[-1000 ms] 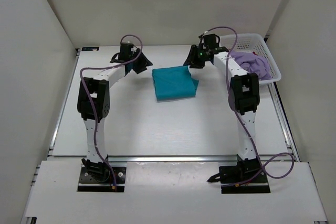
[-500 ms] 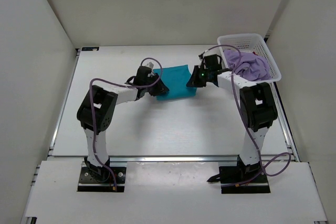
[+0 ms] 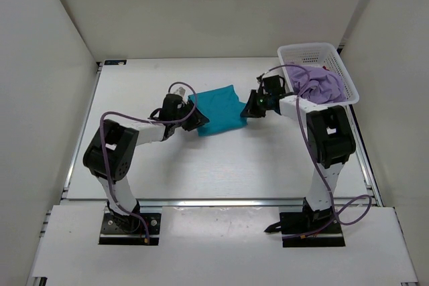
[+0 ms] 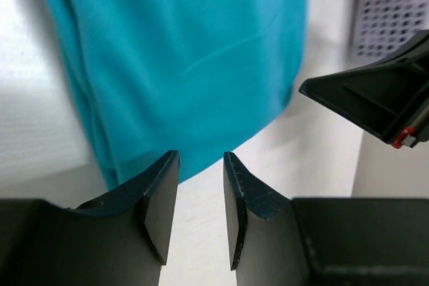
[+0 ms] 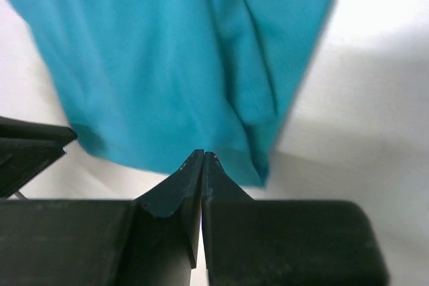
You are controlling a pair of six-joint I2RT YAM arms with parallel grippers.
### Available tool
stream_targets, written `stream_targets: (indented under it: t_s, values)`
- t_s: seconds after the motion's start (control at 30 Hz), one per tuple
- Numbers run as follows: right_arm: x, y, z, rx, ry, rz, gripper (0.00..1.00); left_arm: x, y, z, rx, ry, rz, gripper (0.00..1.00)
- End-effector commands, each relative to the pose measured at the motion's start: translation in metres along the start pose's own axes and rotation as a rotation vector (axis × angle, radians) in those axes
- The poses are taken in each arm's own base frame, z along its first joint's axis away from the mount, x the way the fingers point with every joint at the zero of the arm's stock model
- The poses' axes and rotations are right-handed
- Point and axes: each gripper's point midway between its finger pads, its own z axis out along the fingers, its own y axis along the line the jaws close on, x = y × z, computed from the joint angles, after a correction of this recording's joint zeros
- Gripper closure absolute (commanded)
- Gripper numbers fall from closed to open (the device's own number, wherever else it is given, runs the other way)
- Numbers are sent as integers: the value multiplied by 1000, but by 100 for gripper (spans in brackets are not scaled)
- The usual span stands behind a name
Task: Fold and stack the t-shirts
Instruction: Smooth out wrinkles on the folded tshirt, then put the neatly folded tshirt into the corner of the board with the left arm
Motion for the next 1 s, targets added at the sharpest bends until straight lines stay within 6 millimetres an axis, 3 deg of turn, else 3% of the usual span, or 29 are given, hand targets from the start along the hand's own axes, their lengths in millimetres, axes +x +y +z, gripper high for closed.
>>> stream_targets:
  t_s: [0.0,0.1,0.2,0.23,0.27,0.3,0.33,0.37,0.4,0.47,0.53,0.63,0.8,0.9,0.97]
  values:
    - [-47,37,-8,-59,-89,-90,100,-48,-36,-13,69,-118,31,56]
    - [-71,57,3,-98,-94,-132,100,-68,-34,-5,74,-131,9,56]
    - [-81,49,36,-103,-60,-112,100,-88,-22,17,48,-127,-28,56]
    - [-91,59,36,-125,-63,-118,100,-94,-16,19,36,-131,-37,57]
    - [-88,50,51,-118,-37,-95,100,-97,-12,27,19,-122,-37,57]
    - [-97,60,52,-140,-47,-102,100,-99,0,32,-9,-109,-48,57]
    - [-83,44,69,-107,6,-79,100,-108,0,33,-11,-125,-38,57]
    - [-87,43,76,-98,17,-81,100,-109,7,37,-31,-120,-47,57]
    - [-91,48,78,-100,13,-88,100,-112,18,40,-58,-122,-54,57]
    - [-80,36,91,-76,57,-67,100,-114,29,44,-68,-115,-72,57]
    - [-84,29,94,-77,46,-54,100,-114,42,46,-90,-111,-83,57]
    - [-95,36,83,-94,13,-67,100,-120,43,38,-72,-133,-101,57]
    - [-113,61,58,-115,-28,-114,100,-124,21,12,-29,-180,-56,48]
    - [-121,87,33,-139,-65,-163,85,-122,21,-3,-56,-217,-16,40]
    - [-122,113,7,-157,-105,-213,70,-109,34,-2,-106,-186,5,31]
